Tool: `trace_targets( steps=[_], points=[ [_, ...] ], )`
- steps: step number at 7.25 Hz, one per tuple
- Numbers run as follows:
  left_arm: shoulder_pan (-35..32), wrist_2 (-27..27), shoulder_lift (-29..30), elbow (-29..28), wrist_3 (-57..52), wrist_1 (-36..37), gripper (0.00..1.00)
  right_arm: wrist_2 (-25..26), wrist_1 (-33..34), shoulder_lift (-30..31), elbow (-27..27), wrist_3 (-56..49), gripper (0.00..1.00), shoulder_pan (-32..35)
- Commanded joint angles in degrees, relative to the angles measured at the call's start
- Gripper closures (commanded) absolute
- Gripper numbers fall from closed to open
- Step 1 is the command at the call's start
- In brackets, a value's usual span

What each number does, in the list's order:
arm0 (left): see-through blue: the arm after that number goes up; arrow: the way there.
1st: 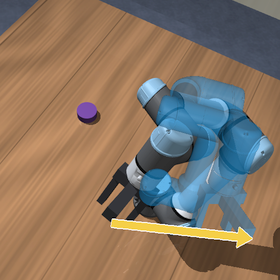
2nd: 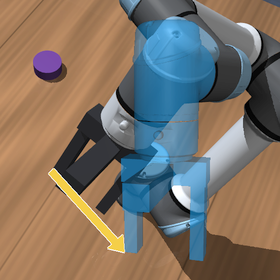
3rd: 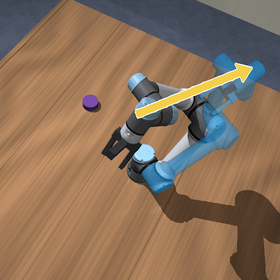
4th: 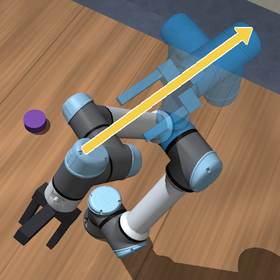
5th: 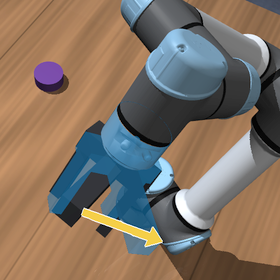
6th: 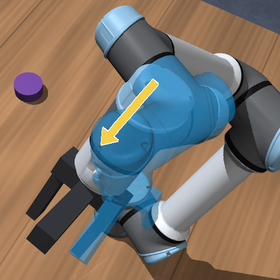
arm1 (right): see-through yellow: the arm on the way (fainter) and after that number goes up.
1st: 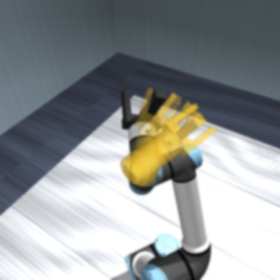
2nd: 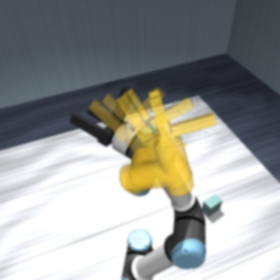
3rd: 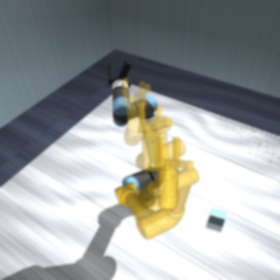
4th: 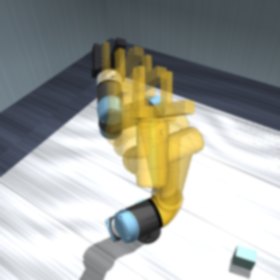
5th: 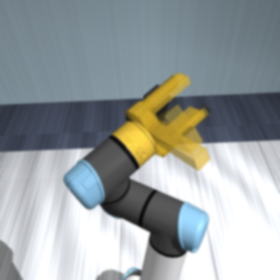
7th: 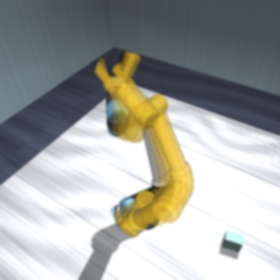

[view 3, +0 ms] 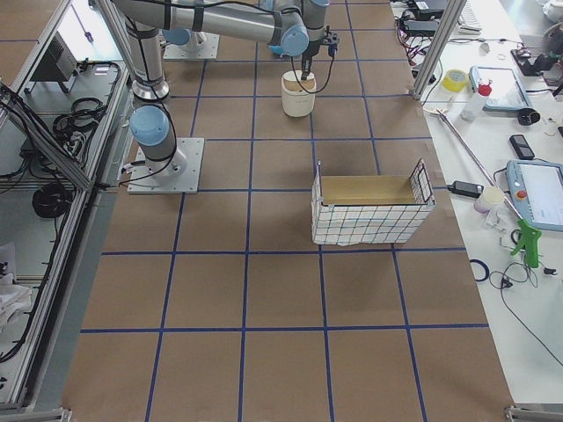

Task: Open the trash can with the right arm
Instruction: 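Lift the right gripper to flip the lid open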

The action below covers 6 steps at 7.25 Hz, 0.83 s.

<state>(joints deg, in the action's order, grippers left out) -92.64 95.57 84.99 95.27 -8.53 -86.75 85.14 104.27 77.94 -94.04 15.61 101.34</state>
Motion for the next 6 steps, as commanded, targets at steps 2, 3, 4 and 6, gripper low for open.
trace_targets(
  steps=[2,3,4,6],
  points=[
    [0.0,-0.04,0.0,0.0,0.0,0.0,0.0,1.16,-8.01,1.16,6.13,-0.05,0.52,-0.52],
    [0.0,-0.04,0.0,0.0,0.0,0.0,0.0,2.56,-10.47,2.65,7.54,-0.48,0.34,-1.4],
    [0.0,-0.04,0.0,0.0,0.0,0.0,0.0,5.44,-11.01,3.7,7.99,-0.58,0.05,-1.58],
    [0.0,-0.04,0.0,0.0,0.0,0.0,0.0,6.79,-11.28,5.38,7.9,-5.21,0.0,-4.72]
  ],
)
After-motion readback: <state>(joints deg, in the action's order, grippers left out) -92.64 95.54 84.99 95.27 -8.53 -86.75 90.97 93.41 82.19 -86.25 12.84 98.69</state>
